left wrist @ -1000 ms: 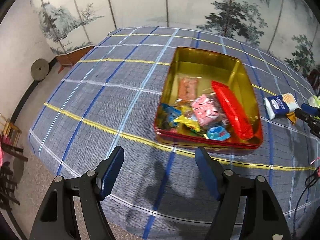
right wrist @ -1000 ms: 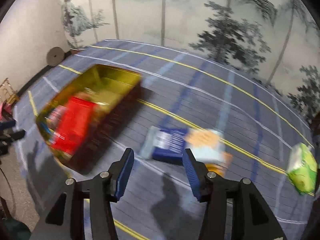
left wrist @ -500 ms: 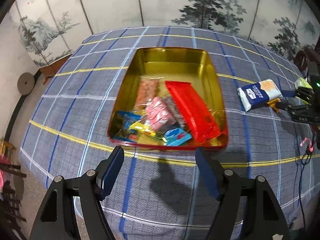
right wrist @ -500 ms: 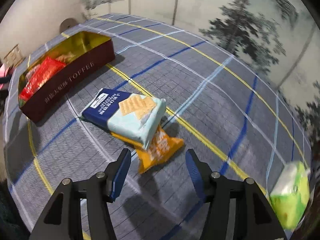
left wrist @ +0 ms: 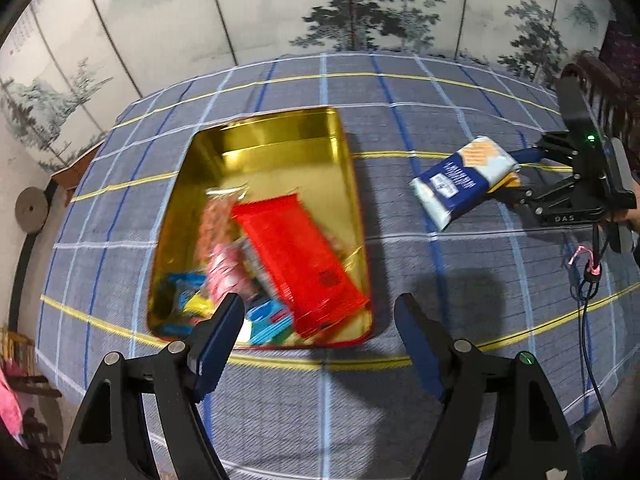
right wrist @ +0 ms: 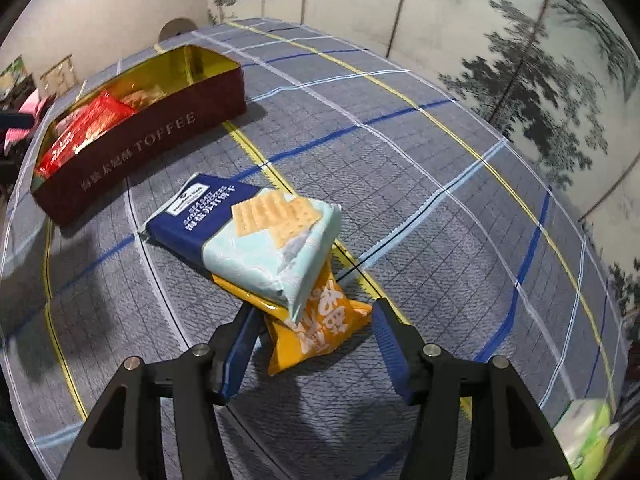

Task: Organize snacks
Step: 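Grasp the orange packet with the right tool and lift it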

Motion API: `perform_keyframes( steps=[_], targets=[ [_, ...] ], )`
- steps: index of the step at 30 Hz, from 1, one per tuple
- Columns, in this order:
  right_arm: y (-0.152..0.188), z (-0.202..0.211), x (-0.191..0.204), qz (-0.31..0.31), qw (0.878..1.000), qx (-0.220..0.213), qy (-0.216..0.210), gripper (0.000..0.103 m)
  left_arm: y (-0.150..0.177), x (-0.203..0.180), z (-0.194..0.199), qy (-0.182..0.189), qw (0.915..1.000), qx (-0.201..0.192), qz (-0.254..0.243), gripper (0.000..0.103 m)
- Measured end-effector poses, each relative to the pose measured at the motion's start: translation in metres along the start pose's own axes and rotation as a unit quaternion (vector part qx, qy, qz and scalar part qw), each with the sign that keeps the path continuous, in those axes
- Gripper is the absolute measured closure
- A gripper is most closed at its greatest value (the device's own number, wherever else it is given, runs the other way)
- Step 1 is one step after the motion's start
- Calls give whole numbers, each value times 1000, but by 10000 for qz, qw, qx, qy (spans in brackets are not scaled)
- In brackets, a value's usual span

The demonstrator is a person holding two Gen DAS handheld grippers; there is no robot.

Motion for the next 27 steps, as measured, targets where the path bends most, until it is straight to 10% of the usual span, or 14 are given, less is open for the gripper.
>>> perform_keyframes(
  steps=[10,15,27],
  targets=[
    [-18,-8,1,588,9980,15,-234,38,-10,-13,-14,149,9998,135,-31,28],
    [-12,-12,2,15,9992,-49,-406,65,-11,-19,-18,191,9997,121,-117,28],
    [75,37,-9,-1772,9808,-380,724,65,-28,-62,-29,530,9960,-229,-688,28]
  ],
)
Point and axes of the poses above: each gripper's, at about its wrist camera, not at the fingertips, and z roughly against the way its jaws point, x to its left, y to its underside, the point moved 4 cm from there along -z, roughly the way its jaws point, and after that the axes turned 3 degrees about -x, right-handed, at the moved point
